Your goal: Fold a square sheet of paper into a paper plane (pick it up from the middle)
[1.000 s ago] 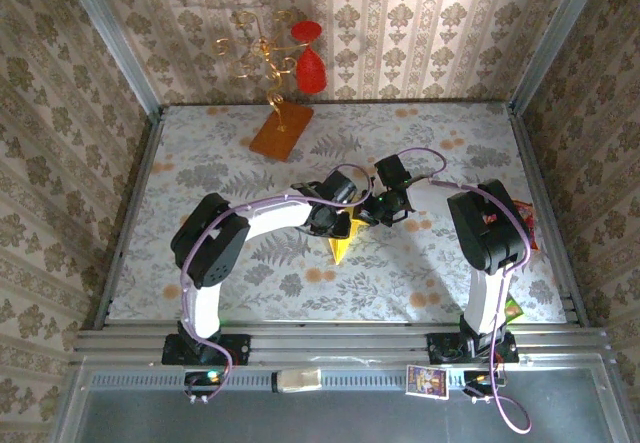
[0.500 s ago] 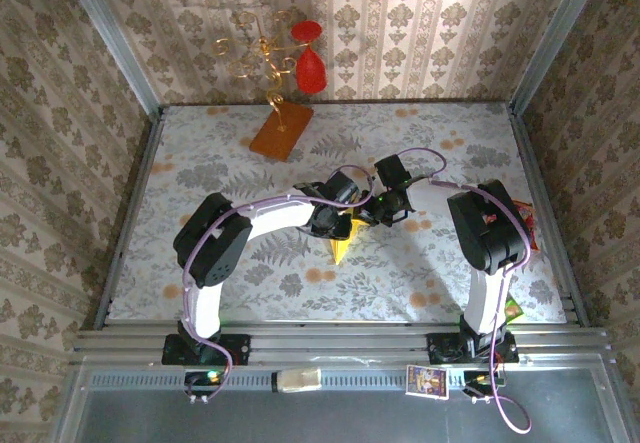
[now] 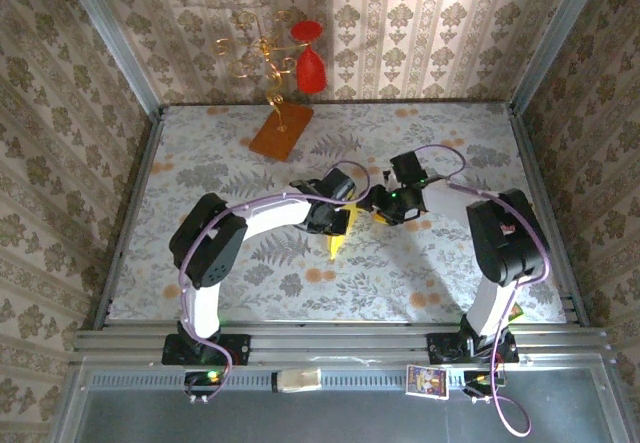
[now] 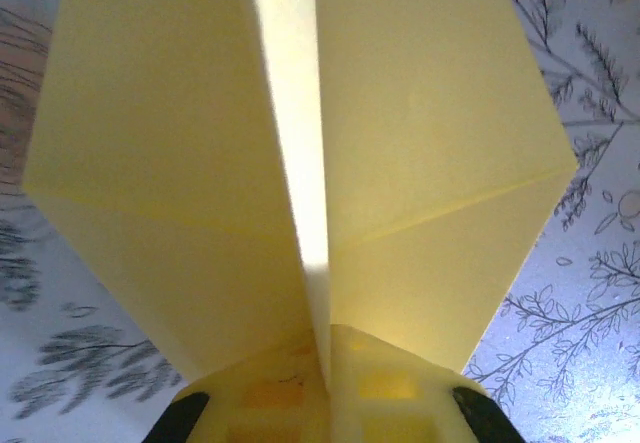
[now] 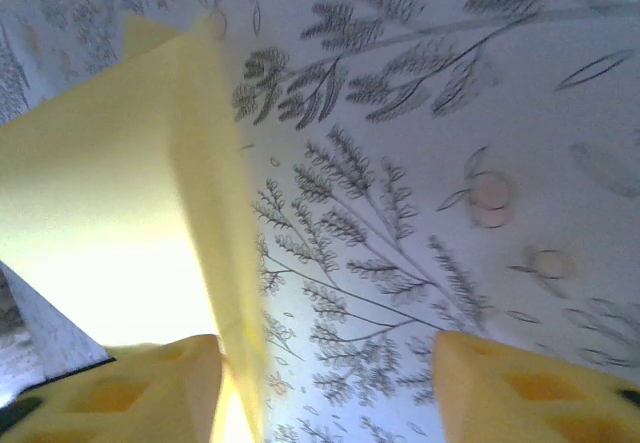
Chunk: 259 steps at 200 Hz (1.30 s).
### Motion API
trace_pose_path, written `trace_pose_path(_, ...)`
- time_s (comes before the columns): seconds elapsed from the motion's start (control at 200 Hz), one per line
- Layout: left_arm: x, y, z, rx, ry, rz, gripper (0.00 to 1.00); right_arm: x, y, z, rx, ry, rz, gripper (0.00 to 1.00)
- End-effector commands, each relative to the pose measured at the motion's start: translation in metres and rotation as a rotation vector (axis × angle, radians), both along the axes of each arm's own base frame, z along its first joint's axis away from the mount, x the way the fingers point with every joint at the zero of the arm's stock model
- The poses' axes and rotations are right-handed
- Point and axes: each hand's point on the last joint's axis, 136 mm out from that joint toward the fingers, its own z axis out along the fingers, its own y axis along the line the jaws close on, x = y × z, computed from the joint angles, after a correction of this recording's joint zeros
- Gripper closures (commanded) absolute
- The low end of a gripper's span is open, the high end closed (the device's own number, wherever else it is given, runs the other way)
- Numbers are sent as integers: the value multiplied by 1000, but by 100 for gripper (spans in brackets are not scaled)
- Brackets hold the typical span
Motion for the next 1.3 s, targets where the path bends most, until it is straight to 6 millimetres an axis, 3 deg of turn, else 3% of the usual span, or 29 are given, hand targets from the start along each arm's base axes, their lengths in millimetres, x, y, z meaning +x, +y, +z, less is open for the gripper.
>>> trace_pose_path(0.0,16,21,19,41,-60,8,95,5,-22,6,-59,-54,-53,33)
trace_pose_path(0.13,30,31,17,68,-65,24,95,4,-33,4,-88,-62,-80,29)
trace_pose_path(0.365,45,36,10,100,-64,37,93,1,-35,-2,-97,-48,-82,26)
trace_pose_path(1.29,34,35,-25,173,9,22,82,-1,-31,-7,-70,-25,-80,26)
